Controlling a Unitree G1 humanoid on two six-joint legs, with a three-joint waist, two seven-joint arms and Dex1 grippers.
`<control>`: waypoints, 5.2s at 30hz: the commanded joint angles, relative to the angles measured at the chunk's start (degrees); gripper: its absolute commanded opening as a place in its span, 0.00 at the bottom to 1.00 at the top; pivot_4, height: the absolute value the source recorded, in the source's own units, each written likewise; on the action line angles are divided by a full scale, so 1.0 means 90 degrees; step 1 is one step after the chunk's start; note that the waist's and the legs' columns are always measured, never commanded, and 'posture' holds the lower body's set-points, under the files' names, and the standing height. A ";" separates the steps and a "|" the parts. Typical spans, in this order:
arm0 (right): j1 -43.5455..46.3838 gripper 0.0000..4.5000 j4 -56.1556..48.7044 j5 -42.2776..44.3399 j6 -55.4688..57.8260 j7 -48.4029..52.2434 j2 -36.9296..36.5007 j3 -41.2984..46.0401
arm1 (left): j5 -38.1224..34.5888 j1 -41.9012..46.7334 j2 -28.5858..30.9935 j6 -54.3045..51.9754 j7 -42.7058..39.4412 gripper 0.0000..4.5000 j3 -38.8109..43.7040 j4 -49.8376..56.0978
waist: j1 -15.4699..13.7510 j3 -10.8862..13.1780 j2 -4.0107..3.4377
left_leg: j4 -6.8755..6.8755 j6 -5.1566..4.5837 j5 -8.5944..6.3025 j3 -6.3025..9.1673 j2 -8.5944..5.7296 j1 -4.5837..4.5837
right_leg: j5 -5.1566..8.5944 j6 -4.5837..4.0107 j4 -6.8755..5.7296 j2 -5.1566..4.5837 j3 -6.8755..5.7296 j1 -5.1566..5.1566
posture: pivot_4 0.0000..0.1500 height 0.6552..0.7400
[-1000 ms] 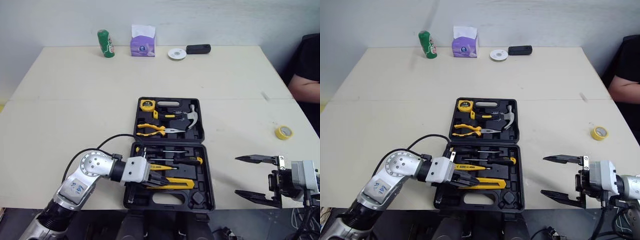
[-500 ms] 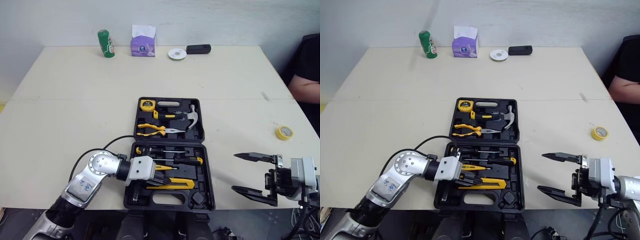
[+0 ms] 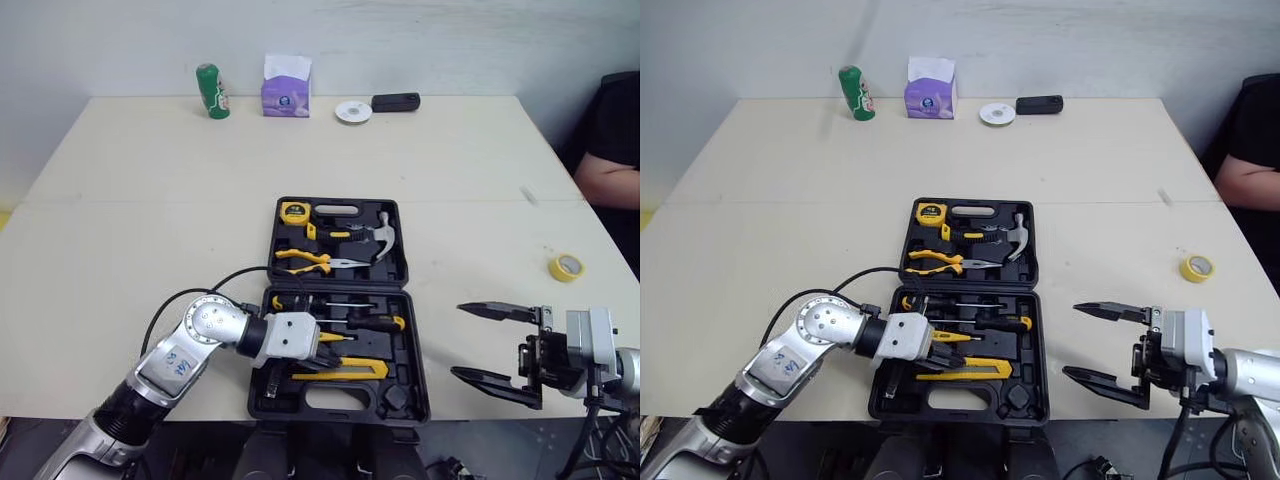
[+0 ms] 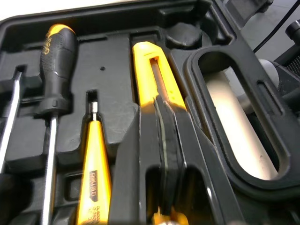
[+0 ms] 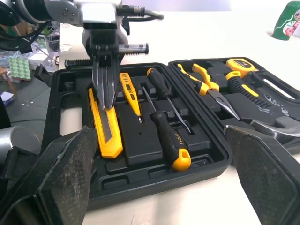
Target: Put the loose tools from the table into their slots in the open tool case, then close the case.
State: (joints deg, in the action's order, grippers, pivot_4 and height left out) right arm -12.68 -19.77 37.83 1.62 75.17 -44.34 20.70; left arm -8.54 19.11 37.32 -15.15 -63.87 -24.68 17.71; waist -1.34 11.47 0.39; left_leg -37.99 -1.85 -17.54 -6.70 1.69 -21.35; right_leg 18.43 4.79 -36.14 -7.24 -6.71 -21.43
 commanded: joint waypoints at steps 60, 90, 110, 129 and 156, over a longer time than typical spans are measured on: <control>0.0665 1.00 0.8356 -0.0984 -0.3534 -0.3117 -0.0446 0.3143 | -0.2000 -0.3793 0.0000 0.1227 0.4132 0.99 0.8905 -0.3030 | 0.0242 -0.0102 -0.0035 | 0.0104 0.0031 -0.0042 -0.0021 -0.0001 0.0018 | 0.0004 -0.0010 0.0067 -0.0015 0.0015 -0.0025 | 1.00 1.00; 0.3620 1.00 0.4668 -0.1929 0.1485 -0.0717 -0.2688 -0.0866 | -0.4022 -0.2246 0.1566 -0.0779 0.1087 0.99 0.6250 0.0147 | 0.0331 -0.0078 -0.0068 | 0.0100 0.0055 -0.0018 -0.0036 -0.0002 -0.0005 | 0.0003 -0.0007 0.0055 -0.0011 0.0016 -0.0050 | 1.00 1.00; 0.8676 1.00 0.9345 -0.5853 0.0087 0.0606 -0.2180 -0.4316 | -0.4987 -0.1180 0.1025 -0.2052 0.1892 0.99 0.4719 0.1911 | 0.0338 -0.0042 -0.0093 | 0.0059 0.0064 0.0049 -0.0064 0.0003 -0.0083 | 0.0001 -0.0003 0.0021 0.0024 0.0045 -0.0133 | 1.00 1.00; 0.9319 1.00 1.0479 -0.6765 -0.0163 0.0321 -0.1498 -0.4503 | -0.5095 -0.0902 0.0695 -0.2245 0.2337 0.99 0.4144 0.2240 | 0.0331 -0.0040 -0.0091 | 0.0029 0.0070 0.0055 -0.0052 0.0015 -0.0091 | 0.0001 -0.0004 0.0008 0.0065 0.0064 -0.0131 | 1.00 1.00; 0.9260 1.00 1.0565 -0.7042 -0.0158 0.0254 -0.1338 -0.4487 | -0.4928 -0.0976 0.0557 -0.2206 0.2593 0.99 0.3949 0.2360 | 0.0330 -0.0041 -0.0091 | 0.0004 0.0070 0.0055 -0.0048 0.0015 -0.0092 | 0.0001 -0.0005 -0.0016 0.0068 0.0067 -0.0130 | 1.00 1.00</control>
State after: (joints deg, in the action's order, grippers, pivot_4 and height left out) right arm 69.60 75.53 -25.37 0.13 77.13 -55.41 -20.24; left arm -52.88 10.31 42.58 -35.68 -40.78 10.64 37.53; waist 1.62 11.10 -0.43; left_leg -37.96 -1.21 -17.05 -7.13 1.83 -22.18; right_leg 18.43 4.75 -36.29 -6.63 -6.10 -22.60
